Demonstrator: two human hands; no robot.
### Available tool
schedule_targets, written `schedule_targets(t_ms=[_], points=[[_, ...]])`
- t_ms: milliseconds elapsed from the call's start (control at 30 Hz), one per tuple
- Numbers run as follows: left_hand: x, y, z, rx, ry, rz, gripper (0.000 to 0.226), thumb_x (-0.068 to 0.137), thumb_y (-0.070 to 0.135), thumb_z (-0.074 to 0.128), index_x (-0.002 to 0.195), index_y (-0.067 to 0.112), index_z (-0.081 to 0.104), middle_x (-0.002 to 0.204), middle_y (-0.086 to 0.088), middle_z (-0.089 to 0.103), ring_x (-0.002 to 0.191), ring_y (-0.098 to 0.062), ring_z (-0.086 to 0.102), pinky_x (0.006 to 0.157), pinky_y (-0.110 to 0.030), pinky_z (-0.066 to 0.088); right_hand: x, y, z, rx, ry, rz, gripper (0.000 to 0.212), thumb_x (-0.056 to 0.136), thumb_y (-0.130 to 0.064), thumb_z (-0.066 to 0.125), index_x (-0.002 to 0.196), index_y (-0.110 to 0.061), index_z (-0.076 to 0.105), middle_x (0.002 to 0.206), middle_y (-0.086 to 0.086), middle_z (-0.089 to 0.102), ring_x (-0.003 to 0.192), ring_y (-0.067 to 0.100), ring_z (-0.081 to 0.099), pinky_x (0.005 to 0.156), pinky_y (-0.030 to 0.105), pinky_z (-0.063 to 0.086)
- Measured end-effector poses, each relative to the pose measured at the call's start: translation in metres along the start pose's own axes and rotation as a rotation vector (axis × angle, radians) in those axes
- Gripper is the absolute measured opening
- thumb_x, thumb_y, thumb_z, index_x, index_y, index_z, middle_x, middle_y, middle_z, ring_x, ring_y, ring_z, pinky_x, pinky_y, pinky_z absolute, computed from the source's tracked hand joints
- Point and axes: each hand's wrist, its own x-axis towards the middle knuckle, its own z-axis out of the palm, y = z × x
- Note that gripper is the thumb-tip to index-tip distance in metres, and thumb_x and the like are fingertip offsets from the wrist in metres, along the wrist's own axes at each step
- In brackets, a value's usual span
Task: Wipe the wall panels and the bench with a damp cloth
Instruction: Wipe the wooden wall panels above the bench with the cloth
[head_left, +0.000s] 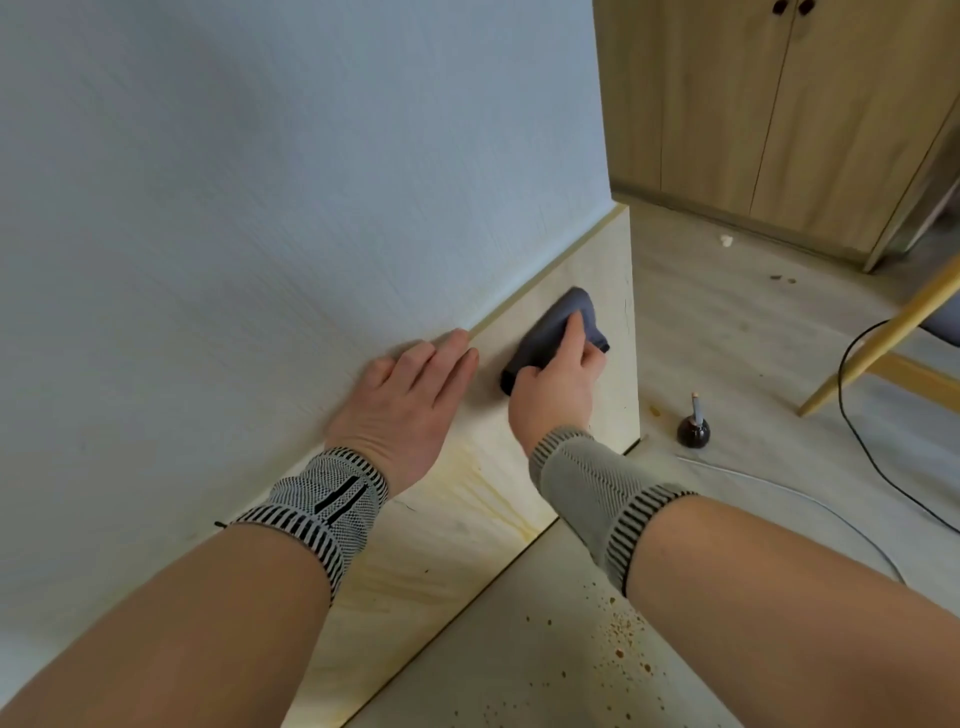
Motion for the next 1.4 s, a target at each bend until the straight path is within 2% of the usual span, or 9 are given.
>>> schedule_targets(t_ms=[100, 233, 400, 533, 733, 900, 1033, 1233, 1400], points=[[0.0, -0.001, -0.003, 0.009, -0.013, 0.003, 0.063, 0.083, 0.017, 0.065, 0.142, 0.006, 0.046, 0.15, -0.012, 0.044, 0.12, -0.031, 0.043, 0.091, -0.045, 0.034, -0.006, 0.002, 0.005, 0.024, 0.022, -0.156, 0.073, 0.091, -0.003, 0.049, 0.153, -0.029, 0.02, 0.15, -0.002, 0.02, 0.112, 0.014, 0.047, 0.088, 0.026, 0.044], [0.002, -0.001, -0.004, 0.003, -0.041, 0.001, 0.06, 0.084, 0.018, 0.058, 0.142, 0.007, 0.043, 0.15, -0.011, 0.044, 0.12, -0.03, 0.041, 0.089, -0.043, 0.033, 0.006, -0.001, 0.006, 0.094, 0.089, 0.076, 0.07, 0.092, -0.004, 0.045, 0.153, -0.03, 0.019, 0.148, -0.001, 0.021, 0.115, 0.022, 0.052, 0.091, 0.032, 0.045], [0.001, -0.001, -0.005, 0.033, -0.071, 0.009, 0.061, 0.085, 0.02, 0.051, 0.144, 0.007, 0.039, 0.151, -0.01, 0.04, 0.121, -0.03, 0.04, 0.087, -0.041, 0.03, -0.025, 0.011, 0.011, -0.004, -0.022, -0.246, 0.072, 0.089, 0.0, 0.049, 0.152, -0.024, 0.023, 0.15, 0.0, 0.019, 0.121, 0.017, 0.045, 0.096, 0.029, 0.045], [0.003, 0.0, -0.003, 0.017, -0.044, 0.001, 0.06, 0.085, 0.018, 0.048, 0.143, 0.009, 0.034, 0.152, -0.008, 0.03, 0.121, -0.029, 0.038, 0.089, -0.041, 0.029, 0.02, -0.006, -0.006, 0.103, 0.05, 0.174, 0.071, 0.093, -0.004, 0.045, 0.153, -0.031, 0.017, 0.152, 0.0, 0.018, 0.107, 0.022, 0.051, 0.084, 0.027, 0.042], [0.001, 0.0, -0.001, -0.007, -0.023, 0.0, 0.057, 0.086, 0.018, 0.036, 0.142, 0.008, 0.036, 0.151, -0.009, 0.031, 0.121, -0.031, 0.04, 0.088, -0.043, 0.03, 0.024, -0.015, -0.011, -0.024, 0.107, -0.133, 0.073, 0.09, -0.001, 0.045, 0.152, -0.03, 0.02, 0.152, -0.002, 0.02, 0.122, 0.022, 0.048, 0.101, 0.039, 0.046], [0.004, 0.0, -0.002, -0.044, -0.03, -0.004, 0.057, 0.085, 0.017, 0.037, 0.141, 0.006, 0.039, 0.15, -0.01, 0.037, 0.12, -0.031, 0.041, 0.089, -0.043, 0.029, 0.048, -0.03, -0.023, 0.028, 0.076, 0.261, 0.073, 0.093, -0.003, 0.042, 0.154, -0.031, 0.013, 0.154, 0.005, 0.017, 0.12, 0.03, 0.05, 0.094, 0.037, 0.042], [0.003, 0.0, -0.003, -0.025, -0.042, -0.017, 0.058, 0.085, 0.017, 0.034, 0.141, 0.006, 0.045, 0.149, -0.009, 0.037, 0.119, -0.03, 0.041, 0.088, -0.042, 0.029, 0.038, -0.03, -0.023, -0.041, 0.137, -0.089, 0.071, 0.092, -0.002, 0.043, 0.153, -0.028, 0.018, 0.149, 0.003, 0.023, 0.118, 0.023, 0.048, 0.095, 0.031, 0.042], [0.005, 0.0, -0.006, 0.0, -0.062, -0.018, 0.06, 0.08, 0.014, 0.062, 0.138, 0.007, 0.053, 0.147, -0.009, 0.047, 0.119, -0.029, 0.041, 0.087, -0.041, 0.029, 0.063, -0.033, -0.036, -0.073, 0.047, 0.208, 0.058, 0.097, -0.008, 0.04, 0.151, -0.014, 0.023, 0.152, 0.016, 0.029, 0.124, 0.031, 0.046, 0.093, 0.034, 0.039], [0.003, 0.0, -0.007, 0.008, -0.091, -0.019, 0.067, 0.078, 0.021, 0.069, 0.141, 0.008, 0.05, 0.149, -0.008, 0.042, 0.12, -0.028, 0.04, 0.088, -0.041, 0.029, 0.053, -0.034, -0.029, -0.019, 0.156, -0.057, 0.07, 0.093, -0.002, 0.042, 0.154, -0.027, 0.019, 0.154, 0.002, 0.021, 0.117, 0.016, 0.045, 0.087, 0.022, 0.035]])
